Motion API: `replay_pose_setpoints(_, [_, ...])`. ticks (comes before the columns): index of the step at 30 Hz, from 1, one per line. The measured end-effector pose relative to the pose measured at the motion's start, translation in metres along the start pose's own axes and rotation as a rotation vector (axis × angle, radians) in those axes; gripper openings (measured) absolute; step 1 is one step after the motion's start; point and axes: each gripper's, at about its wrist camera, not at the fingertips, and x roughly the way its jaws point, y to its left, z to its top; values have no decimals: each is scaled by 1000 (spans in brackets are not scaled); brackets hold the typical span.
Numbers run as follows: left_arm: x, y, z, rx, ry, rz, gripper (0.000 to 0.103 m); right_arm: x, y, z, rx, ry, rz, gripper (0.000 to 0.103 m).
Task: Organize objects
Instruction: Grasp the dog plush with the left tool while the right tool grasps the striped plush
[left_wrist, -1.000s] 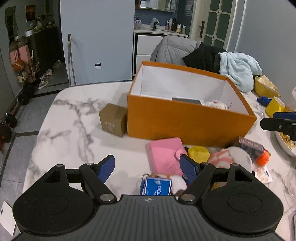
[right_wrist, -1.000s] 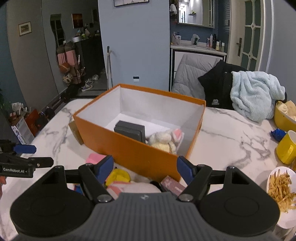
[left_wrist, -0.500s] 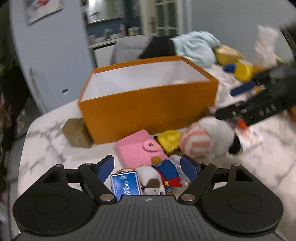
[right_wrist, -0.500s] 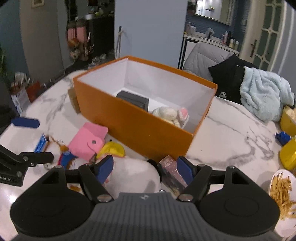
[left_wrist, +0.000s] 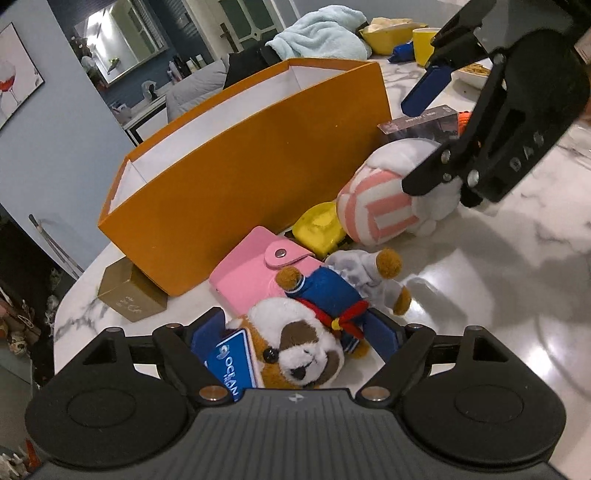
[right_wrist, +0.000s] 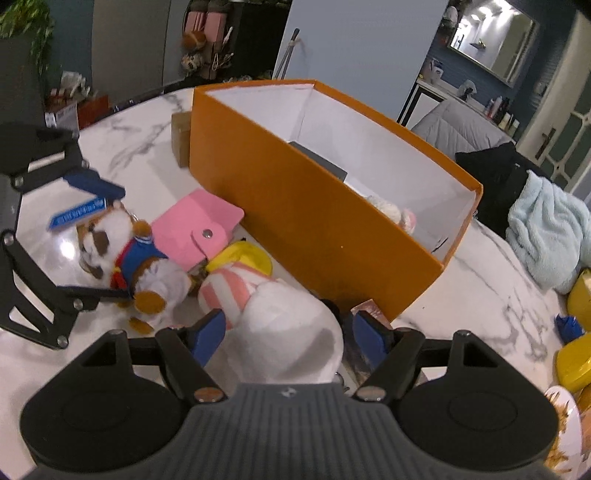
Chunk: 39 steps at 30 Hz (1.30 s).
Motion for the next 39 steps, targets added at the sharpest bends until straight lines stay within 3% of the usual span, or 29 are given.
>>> replay_pose_setpoints(8, [15, -5, 6, 4, 49, -3, 101, 15, 14, -3, -92, 25, 0, 77])
replay_pose_setpoints(18, [13, 2, 3, -61, 63, -53, 96, 28, 22, -8, -165, 65, -44, 77])
replay_pose_setpoints(21, [17, 2, 1, -86, 118, -107, 96, 30, 27, -12, -205, 70, -67, 77])
replay_pose_setpoints(24, [14, 3, -2, -123, 141, -158, 91, 29, 29, -12, -225, 72, -76, 73])
replay_pose_setpoints(31, [6, 5, -5, -127, 167, -177, 77, 26, 28, -11, -221, 87, -59, 70])
replay_pose_setpoints(39, [-1, 8, -13, -129, 182, -174, 73, 23, 30, -12, -221, 100, -43, 69])
